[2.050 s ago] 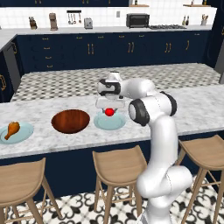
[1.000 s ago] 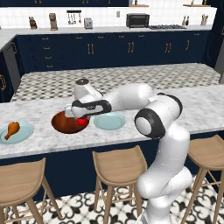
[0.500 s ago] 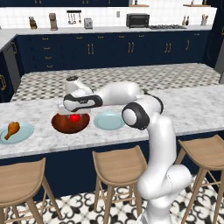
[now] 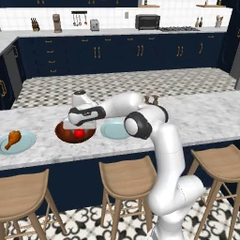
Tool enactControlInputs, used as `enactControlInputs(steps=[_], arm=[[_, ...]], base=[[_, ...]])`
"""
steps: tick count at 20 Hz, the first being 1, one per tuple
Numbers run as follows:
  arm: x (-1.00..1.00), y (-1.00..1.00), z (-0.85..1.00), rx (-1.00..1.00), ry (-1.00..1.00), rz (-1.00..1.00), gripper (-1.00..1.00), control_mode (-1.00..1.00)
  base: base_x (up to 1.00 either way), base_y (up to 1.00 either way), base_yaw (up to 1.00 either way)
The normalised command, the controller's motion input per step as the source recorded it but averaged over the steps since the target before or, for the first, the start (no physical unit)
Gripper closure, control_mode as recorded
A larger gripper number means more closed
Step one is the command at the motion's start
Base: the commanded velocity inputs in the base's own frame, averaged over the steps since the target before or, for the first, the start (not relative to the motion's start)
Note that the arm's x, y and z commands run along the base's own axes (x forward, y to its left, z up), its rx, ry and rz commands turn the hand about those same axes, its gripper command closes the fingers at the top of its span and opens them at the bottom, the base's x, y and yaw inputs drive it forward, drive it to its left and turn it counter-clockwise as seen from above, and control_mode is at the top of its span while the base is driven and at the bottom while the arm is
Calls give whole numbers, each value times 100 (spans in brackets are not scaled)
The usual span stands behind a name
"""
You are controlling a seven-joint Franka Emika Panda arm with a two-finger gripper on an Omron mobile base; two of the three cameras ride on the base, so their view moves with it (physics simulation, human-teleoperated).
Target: Pick the chicken drumstick and tomato from their plates and place them in the bowl. Then put the bowl in the fridge.
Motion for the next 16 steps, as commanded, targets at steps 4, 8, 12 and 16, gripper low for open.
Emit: enactControlInputs(steps=[4, 8, 12, 16], arm=[[25, 6, -3, 0, 0, 0, -100, -100], [-2, 0, 2, 0, 0, 0, -100, -100], [-23, 0, 5, 0, -6, 0, -100, -100], [-45, -9, 45, 0, -14, 0, -100, -100]], base=[[0, 0, 0], [0, 0, 0], [0, 0, 0], [0, 0, 0]])
